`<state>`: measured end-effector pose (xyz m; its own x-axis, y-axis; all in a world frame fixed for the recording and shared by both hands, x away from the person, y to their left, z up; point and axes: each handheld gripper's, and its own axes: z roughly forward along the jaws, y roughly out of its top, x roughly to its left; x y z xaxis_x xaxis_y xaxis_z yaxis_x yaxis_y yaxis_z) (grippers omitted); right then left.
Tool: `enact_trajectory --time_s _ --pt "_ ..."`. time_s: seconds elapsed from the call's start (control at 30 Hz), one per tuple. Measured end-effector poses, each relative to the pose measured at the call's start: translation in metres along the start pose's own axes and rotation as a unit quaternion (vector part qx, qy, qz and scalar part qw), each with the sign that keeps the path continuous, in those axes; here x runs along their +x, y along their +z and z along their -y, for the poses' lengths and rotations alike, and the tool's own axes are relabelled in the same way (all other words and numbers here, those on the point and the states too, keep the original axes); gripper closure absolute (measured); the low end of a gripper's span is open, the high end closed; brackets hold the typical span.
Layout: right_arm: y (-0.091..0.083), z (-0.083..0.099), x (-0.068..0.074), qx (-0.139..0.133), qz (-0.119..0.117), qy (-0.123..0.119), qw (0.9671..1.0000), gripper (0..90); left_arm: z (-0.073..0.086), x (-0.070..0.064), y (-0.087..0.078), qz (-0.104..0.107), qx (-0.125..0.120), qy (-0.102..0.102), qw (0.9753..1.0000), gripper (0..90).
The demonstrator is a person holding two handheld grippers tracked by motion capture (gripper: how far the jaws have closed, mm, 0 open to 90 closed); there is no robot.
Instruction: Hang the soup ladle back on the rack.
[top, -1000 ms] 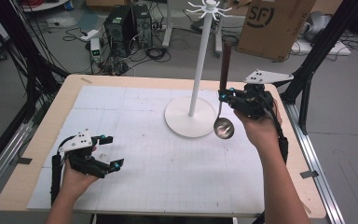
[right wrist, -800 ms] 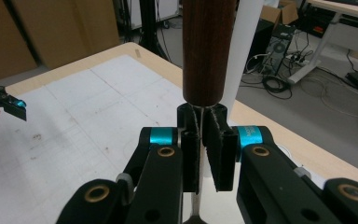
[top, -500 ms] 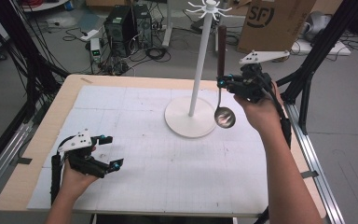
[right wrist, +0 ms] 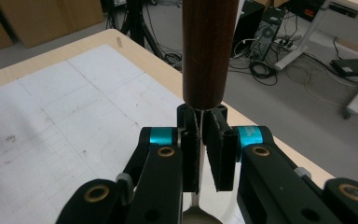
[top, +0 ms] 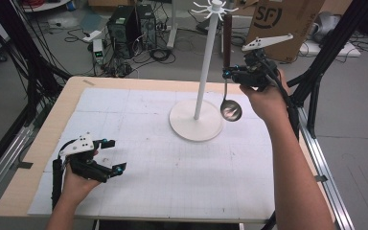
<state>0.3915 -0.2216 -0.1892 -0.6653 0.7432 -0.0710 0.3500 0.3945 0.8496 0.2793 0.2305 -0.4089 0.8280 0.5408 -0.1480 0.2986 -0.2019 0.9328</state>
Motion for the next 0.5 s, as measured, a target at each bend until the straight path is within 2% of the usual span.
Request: enact_trajectory --time_s 0.5 --pt "0.011 -0.012 0.002 0.008 0.005 -0.002 1.0 84.4 0.0 0.001 -0.001 0.001 -0.001 0.0 1.0 2.6"
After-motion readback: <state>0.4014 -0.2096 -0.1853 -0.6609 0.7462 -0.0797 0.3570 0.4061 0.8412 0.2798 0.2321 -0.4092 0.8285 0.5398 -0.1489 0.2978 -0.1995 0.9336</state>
